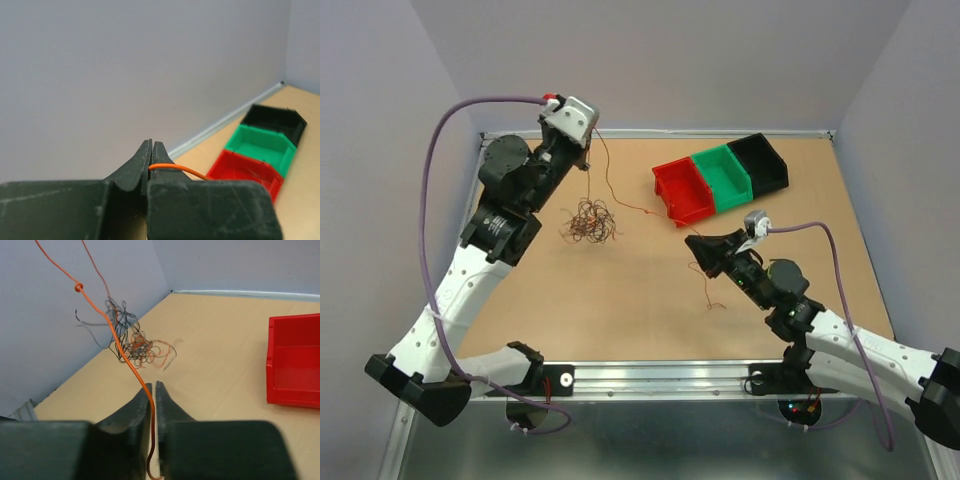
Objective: Untangle the cables
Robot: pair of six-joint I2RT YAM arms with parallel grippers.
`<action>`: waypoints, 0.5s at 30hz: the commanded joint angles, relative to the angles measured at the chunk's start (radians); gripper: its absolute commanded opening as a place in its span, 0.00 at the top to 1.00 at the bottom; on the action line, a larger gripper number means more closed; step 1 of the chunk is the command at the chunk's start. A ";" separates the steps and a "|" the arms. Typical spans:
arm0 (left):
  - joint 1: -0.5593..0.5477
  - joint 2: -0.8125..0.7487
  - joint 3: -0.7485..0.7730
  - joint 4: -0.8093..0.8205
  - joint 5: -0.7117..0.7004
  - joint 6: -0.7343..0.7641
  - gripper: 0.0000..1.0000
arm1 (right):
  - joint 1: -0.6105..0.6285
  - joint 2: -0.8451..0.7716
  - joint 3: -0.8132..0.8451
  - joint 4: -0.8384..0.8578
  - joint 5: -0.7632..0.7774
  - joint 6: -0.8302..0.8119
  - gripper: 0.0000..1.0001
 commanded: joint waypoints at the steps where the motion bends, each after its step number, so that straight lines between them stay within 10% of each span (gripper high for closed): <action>1: 0.000 -0.032 -0.096 0.107 0.122 -0.028 1.00 | -0.001 0.014 -0.050 0.044 0.072 -0.003 0.81; 5: 0.000 -0.078 -0.186 0.146 0.244 -0.002 1.00 | -0.003 0.038 -0.075 0.053 -0.015 -0.024 0.80; 15: 0.000 -0.281 -0.578 0.360 0.528 0.044 1.00 | -0.003 0.089 -0.193 0.214 -0.161 -0.098 0.27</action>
